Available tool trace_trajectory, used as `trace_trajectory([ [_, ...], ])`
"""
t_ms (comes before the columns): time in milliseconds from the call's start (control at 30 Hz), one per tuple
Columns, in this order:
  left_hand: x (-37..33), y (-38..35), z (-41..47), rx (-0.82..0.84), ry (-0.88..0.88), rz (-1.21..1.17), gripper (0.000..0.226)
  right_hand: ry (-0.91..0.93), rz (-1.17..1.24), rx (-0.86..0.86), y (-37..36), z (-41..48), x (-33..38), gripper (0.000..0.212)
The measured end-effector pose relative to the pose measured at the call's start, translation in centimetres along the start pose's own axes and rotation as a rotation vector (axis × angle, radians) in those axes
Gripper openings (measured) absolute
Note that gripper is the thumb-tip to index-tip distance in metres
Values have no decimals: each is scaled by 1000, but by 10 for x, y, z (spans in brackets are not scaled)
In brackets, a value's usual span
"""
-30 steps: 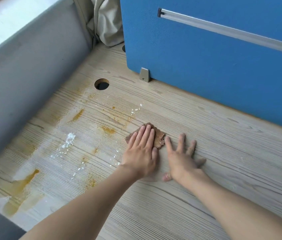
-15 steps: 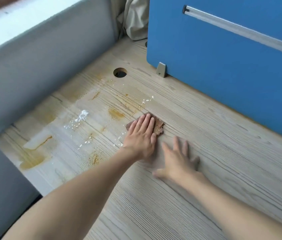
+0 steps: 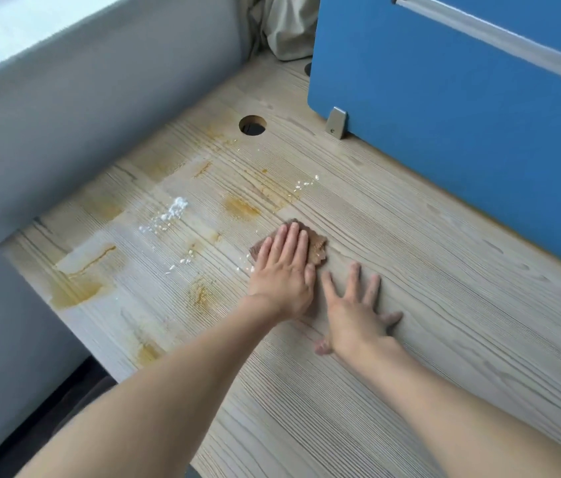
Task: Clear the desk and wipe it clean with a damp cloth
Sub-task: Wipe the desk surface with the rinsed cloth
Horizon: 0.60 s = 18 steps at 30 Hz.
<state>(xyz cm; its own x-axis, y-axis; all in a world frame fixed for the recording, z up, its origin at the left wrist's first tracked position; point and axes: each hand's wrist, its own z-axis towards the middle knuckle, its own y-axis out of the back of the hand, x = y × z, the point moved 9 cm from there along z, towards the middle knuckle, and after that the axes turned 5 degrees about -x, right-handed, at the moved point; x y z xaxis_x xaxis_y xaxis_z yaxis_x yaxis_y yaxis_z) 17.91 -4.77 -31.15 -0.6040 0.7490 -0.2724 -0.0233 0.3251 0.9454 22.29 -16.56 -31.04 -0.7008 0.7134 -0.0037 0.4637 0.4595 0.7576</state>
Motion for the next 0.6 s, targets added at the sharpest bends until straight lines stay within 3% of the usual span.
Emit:
trace_trajectory([
  [100,-9,-11,-31,11,-60,-6,74,-5,13,-6,1,1,1,120],
  [333,17,6,2,-5,51,-13,63,-14,3,-18,2,1,-1,126],
  [500,7,-8,-37,29,-16,12,71,-8,4,-34,1,2,-1,127],
  [600,24,-2,-22,29,26,-11,63,-9,0,-39,1,2,0,128],
])
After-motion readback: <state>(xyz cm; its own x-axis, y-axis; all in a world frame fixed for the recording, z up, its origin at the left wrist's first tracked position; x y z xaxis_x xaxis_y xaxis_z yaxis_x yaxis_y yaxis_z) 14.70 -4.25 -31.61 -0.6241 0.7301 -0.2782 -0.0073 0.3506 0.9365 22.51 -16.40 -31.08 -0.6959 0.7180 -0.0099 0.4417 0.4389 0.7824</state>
